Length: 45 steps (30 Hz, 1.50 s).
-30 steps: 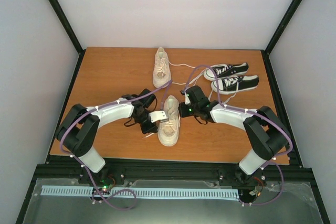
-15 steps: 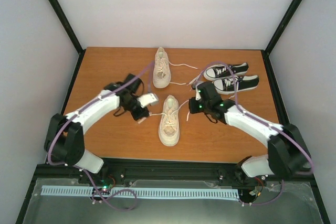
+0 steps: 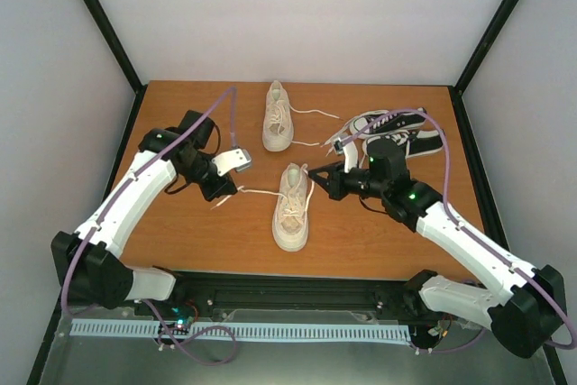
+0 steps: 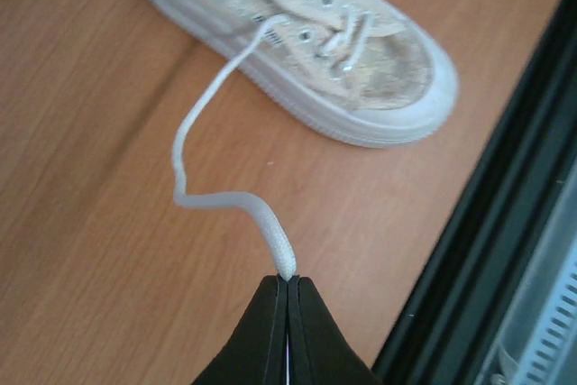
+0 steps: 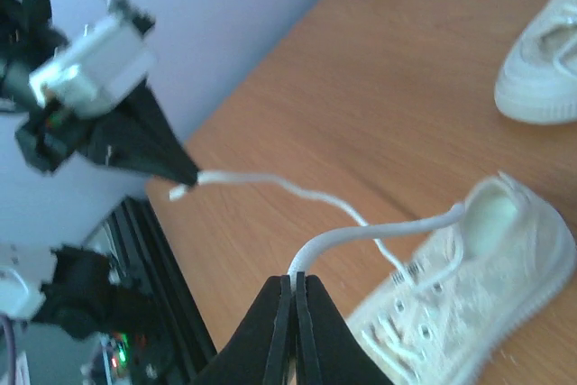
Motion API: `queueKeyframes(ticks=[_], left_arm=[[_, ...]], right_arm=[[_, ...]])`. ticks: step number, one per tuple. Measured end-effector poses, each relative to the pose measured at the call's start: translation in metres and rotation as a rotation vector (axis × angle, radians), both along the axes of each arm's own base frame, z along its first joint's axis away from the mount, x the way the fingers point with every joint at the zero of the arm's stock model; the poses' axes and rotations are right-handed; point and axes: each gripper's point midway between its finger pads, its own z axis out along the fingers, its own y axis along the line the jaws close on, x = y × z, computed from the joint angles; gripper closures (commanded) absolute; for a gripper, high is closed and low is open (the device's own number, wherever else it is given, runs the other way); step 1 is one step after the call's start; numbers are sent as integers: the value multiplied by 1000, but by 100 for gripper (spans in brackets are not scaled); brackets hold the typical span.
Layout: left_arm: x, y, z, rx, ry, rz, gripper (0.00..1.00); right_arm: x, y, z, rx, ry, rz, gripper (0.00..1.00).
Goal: Tie the shoes
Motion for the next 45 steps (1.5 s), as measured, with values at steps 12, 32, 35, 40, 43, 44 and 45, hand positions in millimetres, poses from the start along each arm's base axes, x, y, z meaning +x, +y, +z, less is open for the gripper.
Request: queueKeyframes(ticks=[12,32,35,40,43,44,45], left_arm=[[-52,-38,23,-120,17,-263,99],[-58,-45,44,-198,-13,-261,99],[-35,-48,50,-188,-66,-213,99],[7,-56,55,-190,-115,-161,99],[27,-56,55,-191,-118,-131,99],[32,-55,54,-190,-117,-123,99],[35,-53,53,-188,-114,-115,99]], right_arm=[[54,64,4,253,47,-276,97],[45,96,-15,-49,13,-196,25],[44,64,15,-22,-95,-135,28],[27,52,21,-65,-286,86,38],[19,62,7,-98,-331,202,42],[18,67,1,-110,-342,240,42],[19,72,-4,-121,-351,274,42]])
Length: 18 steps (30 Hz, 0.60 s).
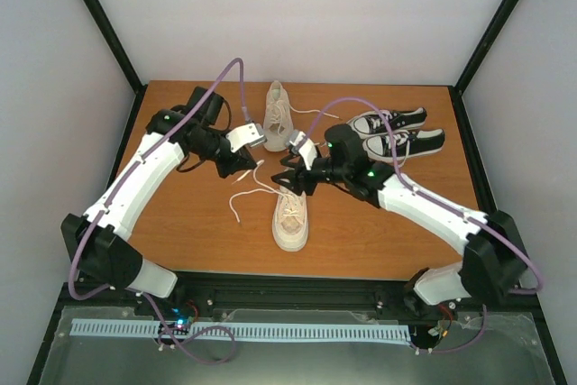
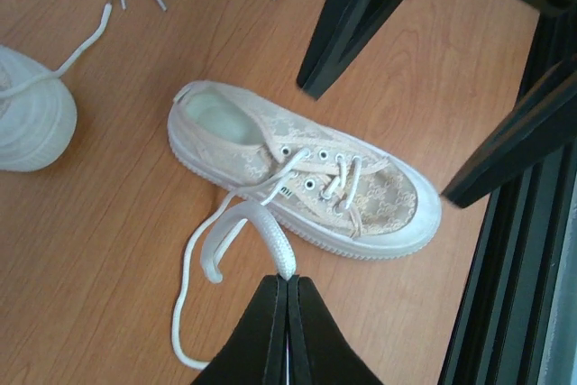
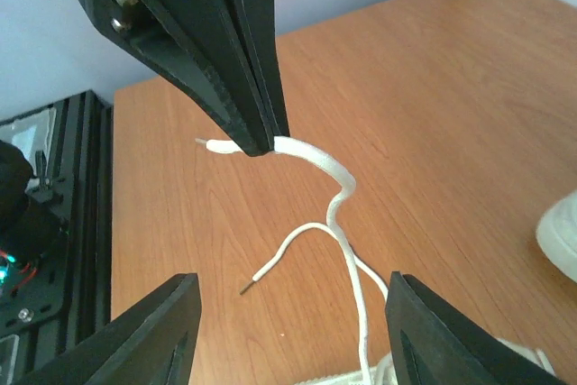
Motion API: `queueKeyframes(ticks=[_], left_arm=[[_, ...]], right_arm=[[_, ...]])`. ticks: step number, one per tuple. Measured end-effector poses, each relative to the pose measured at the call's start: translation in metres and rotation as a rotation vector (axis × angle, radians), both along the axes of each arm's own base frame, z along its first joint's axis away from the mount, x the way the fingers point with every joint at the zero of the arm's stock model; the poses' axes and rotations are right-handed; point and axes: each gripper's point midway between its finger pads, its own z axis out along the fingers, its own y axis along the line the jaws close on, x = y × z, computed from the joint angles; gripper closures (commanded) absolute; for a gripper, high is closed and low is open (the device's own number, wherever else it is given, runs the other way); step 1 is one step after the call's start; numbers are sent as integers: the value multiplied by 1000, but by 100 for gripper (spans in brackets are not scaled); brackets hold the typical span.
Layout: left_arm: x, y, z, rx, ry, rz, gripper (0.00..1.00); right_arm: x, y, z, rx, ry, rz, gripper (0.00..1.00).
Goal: Tie the shoes
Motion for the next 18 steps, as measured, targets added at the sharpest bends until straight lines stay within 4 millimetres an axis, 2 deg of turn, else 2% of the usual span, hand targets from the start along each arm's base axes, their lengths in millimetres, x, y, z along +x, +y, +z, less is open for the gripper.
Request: queueKeyframes(ticks=[5,11,14,18], left_arm=[[4,10,-2,20,-3,23,99],[3,21,-7,65,-29,44,99],[8,31,-22,123,-37,72,99],[13,39,-51,190,-5,89,99]], right_arm=[[11,22,-14,-35,-39,107,42],[33,37,-10,-54,-75,99,47],[46,35,-23,-101,-53,44,47],[43,26,-51,-155,16,10,48]])
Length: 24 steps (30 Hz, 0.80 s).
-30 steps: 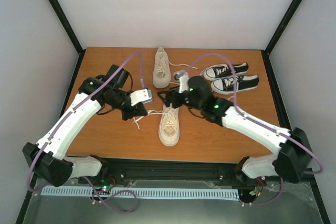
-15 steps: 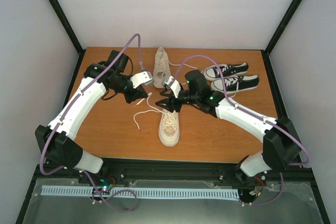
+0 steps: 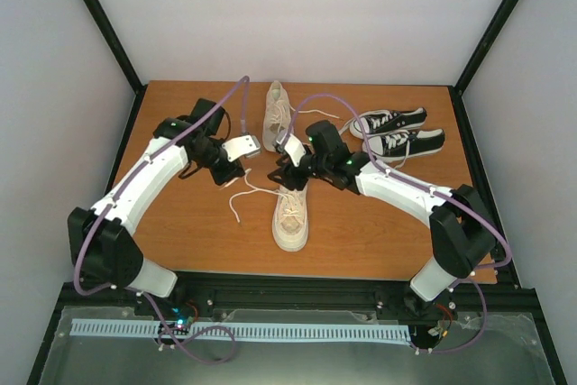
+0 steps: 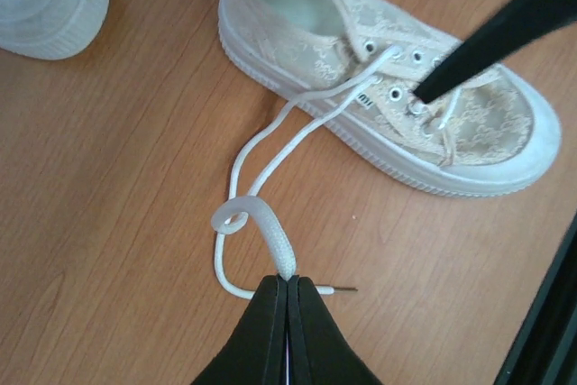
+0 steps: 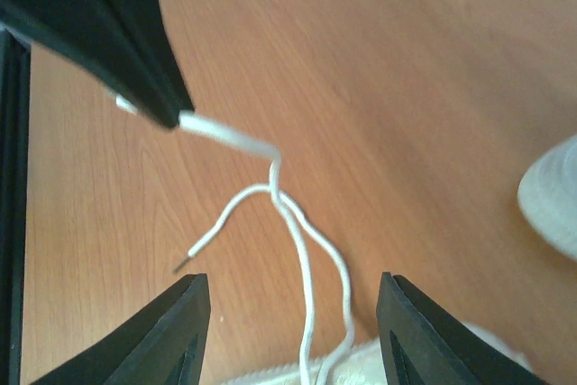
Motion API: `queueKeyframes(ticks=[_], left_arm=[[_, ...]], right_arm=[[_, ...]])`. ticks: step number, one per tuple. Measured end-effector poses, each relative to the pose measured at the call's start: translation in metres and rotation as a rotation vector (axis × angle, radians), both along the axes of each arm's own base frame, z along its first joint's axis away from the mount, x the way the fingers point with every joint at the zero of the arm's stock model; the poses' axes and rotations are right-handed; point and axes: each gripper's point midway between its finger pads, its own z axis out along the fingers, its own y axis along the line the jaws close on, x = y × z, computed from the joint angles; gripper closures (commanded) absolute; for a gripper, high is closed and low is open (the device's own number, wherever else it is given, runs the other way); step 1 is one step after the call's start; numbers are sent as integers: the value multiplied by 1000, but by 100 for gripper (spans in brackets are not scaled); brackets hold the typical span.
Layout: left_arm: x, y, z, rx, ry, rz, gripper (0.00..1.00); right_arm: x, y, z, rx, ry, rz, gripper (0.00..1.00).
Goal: Tie the shoes
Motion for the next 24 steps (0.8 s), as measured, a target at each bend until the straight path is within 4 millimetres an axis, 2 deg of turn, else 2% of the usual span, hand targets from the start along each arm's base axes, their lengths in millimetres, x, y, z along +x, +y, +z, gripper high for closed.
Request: queueKeyframes(ticks=[5,7,12,13,16,17,20,24], left_arm=[[19,-2,-22,32,5,10,99],[31,-2,-35,58,12,17,99],[61,-4,-82,134,66,24,99],[70,-5,-94,153,78,28,98],[87,-7,-108,173,84,46,90],[96,-9,-110,175,74,55,85],[125,-16,-105,167,21,99,54],[155,-16,-91,170,-59,179,19]], right_arm=[[-7,-12,-33,-53,79,-46,49],[-6,-15,-37,-64,93,-74,51],[0,-23,-46,-92,124,-155,56],[1,-25,-48,-96,130,-165,57],[-2,-29,-56,-109,165,-189,60],[-3,-30,-59,-112,178,-196,61],[-6,-30,-62,-112,203,-199,62],[-12,-29,-64,-117,222,-191,62]])
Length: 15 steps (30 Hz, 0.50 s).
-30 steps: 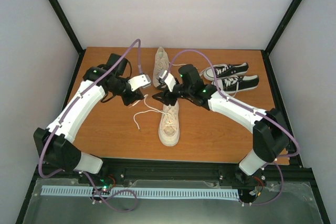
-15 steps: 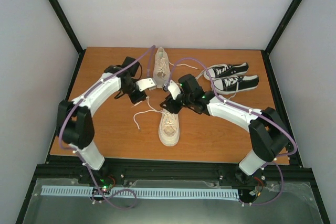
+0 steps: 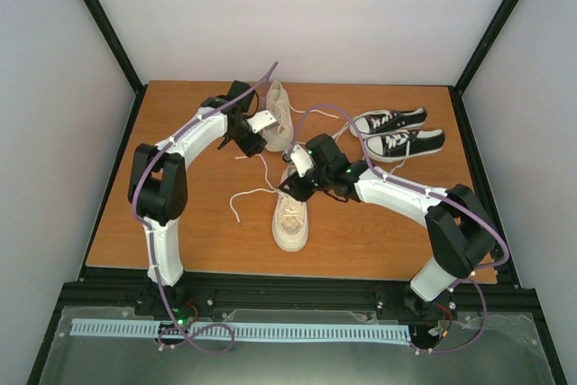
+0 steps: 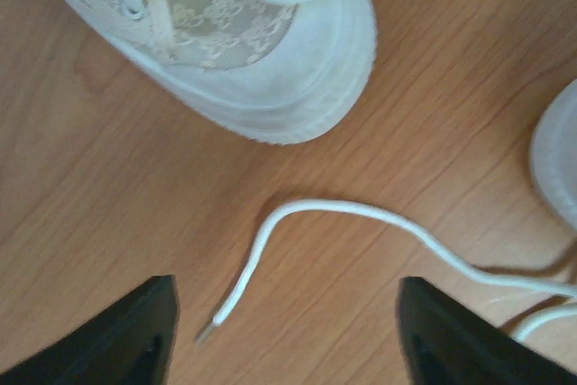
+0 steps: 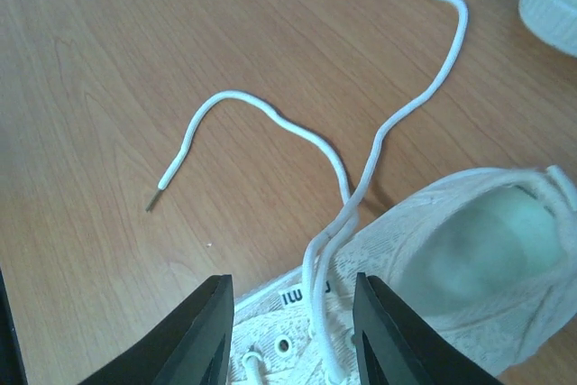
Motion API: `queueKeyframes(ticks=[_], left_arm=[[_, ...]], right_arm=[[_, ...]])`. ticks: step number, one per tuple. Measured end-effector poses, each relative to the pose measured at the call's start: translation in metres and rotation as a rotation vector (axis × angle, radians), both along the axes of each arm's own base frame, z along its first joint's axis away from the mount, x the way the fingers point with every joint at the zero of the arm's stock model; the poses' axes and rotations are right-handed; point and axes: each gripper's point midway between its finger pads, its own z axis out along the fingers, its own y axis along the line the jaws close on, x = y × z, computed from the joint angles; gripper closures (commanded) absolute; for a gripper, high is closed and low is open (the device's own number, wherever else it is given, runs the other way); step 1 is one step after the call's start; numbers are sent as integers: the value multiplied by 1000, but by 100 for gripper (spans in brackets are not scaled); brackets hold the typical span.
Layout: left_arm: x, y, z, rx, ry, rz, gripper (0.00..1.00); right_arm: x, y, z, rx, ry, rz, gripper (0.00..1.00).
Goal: Tie the shoes
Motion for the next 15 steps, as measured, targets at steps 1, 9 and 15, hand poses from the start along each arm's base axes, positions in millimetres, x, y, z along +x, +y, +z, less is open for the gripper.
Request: queueKeyframes(ticks=[1,9,15], left_arm=[[3,2,1,9,-12,16,10],[-25,19,5,23,32,119,36],[-77,15,8,-53,142,142,44]], right_arm=[[-2,0,-1,-4,6,3,63],[-15,-3,-20,-51,54,15,69],[-17,-3,-41,-100,82,14,74]])
